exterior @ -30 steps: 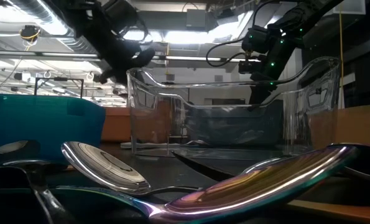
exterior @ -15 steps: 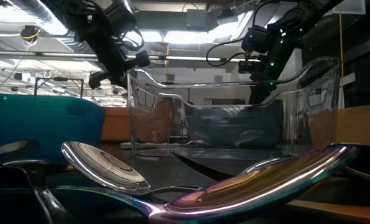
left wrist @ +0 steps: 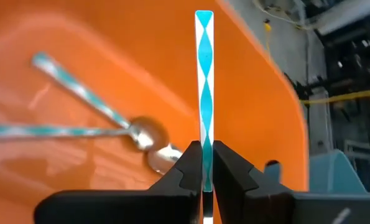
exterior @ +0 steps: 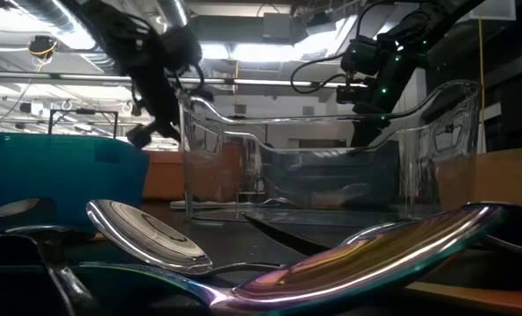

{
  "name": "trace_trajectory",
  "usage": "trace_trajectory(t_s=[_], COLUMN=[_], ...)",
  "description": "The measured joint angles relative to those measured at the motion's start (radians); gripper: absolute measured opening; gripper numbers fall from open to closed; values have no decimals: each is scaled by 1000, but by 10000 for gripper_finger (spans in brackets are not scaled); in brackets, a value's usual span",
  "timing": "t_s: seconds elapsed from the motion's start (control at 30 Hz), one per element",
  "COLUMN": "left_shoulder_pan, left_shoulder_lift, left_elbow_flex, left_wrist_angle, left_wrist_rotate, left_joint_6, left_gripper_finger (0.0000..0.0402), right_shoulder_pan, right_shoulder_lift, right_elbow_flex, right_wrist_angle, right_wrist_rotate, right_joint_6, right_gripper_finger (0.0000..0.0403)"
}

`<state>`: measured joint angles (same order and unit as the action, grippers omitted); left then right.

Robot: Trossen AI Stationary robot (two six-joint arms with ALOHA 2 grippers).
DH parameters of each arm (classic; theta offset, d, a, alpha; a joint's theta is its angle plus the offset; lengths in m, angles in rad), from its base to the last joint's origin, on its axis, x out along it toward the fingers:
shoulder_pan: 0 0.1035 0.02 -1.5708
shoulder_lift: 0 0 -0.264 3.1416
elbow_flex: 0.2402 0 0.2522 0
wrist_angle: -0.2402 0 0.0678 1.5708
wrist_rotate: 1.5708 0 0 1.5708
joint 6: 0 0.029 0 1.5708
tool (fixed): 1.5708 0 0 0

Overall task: Sort silverware by color (type)
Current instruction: Put the white patterned spoon into the orange bin

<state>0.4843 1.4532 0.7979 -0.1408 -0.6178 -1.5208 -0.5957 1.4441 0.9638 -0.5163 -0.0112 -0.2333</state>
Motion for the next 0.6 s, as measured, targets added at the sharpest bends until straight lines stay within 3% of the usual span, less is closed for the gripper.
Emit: trace_trajectory(t_s=[0.3, 0.6], left_shoulder_pan=[7, 58], left_shoulder_lift=[81, 81], left_elbow_flex=[0, 0], left_wrist_angle=[10, 21], left_wrist_rotate=[-80, -79], left_joint_6=[-290, -329], left_gripper_finger=[21, 22], right_shoulder_pan=[0, 0], right_shoulder_lift=[0, 0], right_elbow_flex=[0, 0], right_wrist_angle=[41, 52], right_wrist_rotate=[0, 0], right_joint_6=[0, 0], right_gripper_finger=[117, 117])
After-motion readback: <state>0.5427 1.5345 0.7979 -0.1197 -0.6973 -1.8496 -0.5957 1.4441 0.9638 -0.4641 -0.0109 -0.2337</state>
